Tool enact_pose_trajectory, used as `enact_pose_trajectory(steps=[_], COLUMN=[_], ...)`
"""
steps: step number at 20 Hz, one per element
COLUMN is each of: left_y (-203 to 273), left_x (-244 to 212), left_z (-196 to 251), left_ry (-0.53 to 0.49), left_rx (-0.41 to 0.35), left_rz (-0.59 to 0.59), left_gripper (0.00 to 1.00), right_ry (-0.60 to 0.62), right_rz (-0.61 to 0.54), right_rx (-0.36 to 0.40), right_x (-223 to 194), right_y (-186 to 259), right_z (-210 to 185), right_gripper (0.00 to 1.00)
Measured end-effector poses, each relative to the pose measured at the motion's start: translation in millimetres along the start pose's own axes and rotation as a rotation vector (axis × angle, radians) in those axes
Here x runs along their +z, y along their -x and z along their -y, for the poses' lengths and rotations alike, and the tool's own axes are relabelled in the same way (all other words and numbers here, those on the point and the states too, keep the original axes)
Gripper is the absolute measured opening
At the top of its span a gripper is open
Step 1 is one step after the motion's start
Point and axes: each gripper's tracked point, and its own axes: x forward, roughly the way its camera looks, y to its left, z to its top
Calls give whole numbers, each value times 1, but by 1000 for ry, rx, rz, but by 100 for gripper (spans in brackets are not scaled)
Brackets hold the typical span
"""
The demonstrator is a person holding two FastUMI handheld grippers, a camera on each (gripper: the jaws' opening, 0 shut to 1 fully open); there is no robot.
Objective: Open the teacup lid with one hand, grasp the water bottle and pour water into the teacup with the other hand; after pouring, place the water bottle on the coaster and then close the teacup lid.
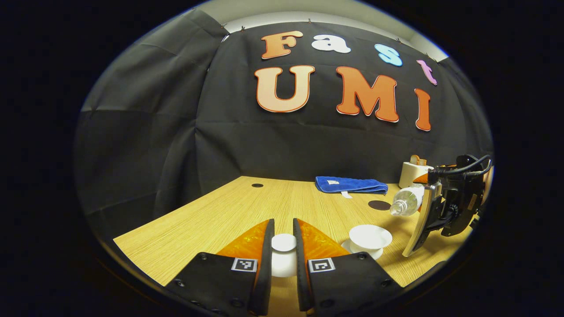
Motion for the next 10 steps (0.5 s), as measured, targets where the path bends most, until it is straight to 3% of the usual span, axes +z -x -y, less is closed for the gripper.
enact_pose_trajectory(steps=[2, 5, 10], left_y=[1, -2, -2], left_x=[-3, -4, -6], left_z=[-3, -4, -7], left_ry=[0, -3, -15], left_rx=[1, 2, 2], left_rz=[-6, -8, -8], left_gripper=[27, 27, 27], right_ry=[44, 81, 138], right_rz=[5, 12, 22], right_rx=[-25, -22, -42], right_x=[0, -1, -1], right_y=[-1, -2, -5], right_z=[4, 4, 10], right_gripper=[58, 65, 61])
